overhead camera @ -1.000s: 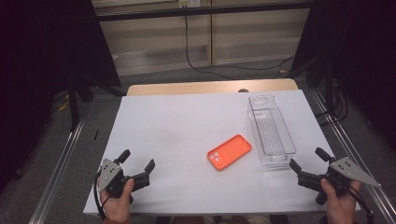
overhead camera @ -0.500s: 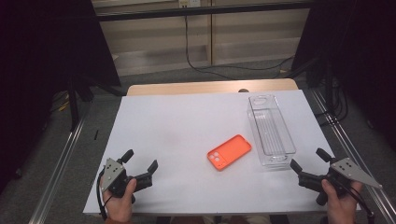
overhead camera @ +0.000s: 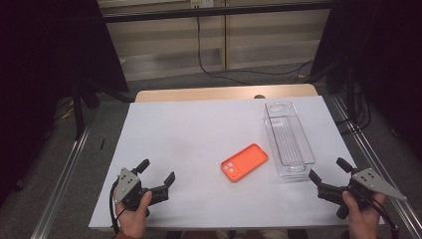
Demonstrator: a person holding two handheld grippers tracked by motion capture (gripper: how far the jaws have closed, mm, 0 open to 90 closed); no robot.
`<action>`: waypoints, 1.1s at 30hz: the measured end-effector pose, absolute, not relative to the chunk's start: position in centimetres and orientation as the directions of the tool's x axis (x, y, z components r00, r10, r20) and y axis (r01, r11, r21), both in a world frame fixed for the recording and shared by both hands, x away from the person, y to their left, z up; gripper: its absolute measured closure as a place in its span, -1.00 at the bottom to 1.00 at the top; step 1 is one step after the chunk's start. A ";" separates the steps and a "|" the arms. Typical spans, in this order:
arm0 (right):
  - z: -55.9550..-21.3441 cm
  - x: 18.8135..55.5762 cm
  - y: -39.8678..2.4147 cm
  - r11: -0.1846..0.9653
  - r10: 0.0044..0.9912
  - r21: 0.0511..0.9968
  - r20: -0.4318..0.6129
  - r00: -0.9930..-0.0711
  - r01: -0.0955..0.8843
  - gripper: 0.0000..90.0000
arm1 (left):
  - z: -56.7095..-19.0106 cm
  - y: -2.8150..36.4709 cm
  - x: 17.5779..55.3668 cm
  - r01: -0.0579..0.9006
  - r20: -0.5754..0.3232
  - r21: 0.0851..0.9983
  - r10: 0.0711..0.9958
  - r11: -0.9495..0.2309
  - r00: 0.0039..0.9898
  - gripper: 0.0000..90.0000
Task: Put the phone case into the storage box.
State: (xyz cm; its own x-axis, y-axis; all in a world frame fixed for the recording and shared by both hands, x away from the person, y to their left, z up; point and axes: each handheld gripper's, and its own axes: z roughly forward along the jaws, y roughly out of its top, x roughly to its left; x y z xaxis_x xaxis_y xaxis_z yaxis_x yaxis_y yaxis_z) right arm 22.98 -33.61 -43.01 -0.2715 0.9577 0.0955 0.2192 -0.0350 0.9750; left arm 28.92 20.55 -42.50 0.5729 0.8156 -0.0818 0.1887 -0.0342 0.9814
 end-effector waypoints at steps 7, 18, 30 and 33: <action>-43.0 23.0 -33.6 -0.035 0.957 0.975 0.097 -0.273 0.221 -1.00 | -42.5 19.6 29.0 0.191 -0.074 0.980 0.800 -0.052 0.596 -0.93; -43.1 23.0 -33.6 -0.037 0.958 0.974 0.098 -0.270 0.222 -1.00 | -42.4 18.2 29.7 0.186 -0.068 0.981 0.780 -0.063 0.622 -0.94; -43.0 22.9 -33.5 -0.036 0.957 0.975 0.097 -0.275 0.221 -1.00 | -42.0 16.5 29.7 0.177 -0.070 0.982 0.759 -0.060 0.647 -0.94; -43.0 22.9 -33.6 -0.039 0.957 0.975 0.100 -0.273 0.220 -1.00 | -42.0 15.9 30.0 0.186 -0.078 0.981 0.756 -0.059 0.649 -0.94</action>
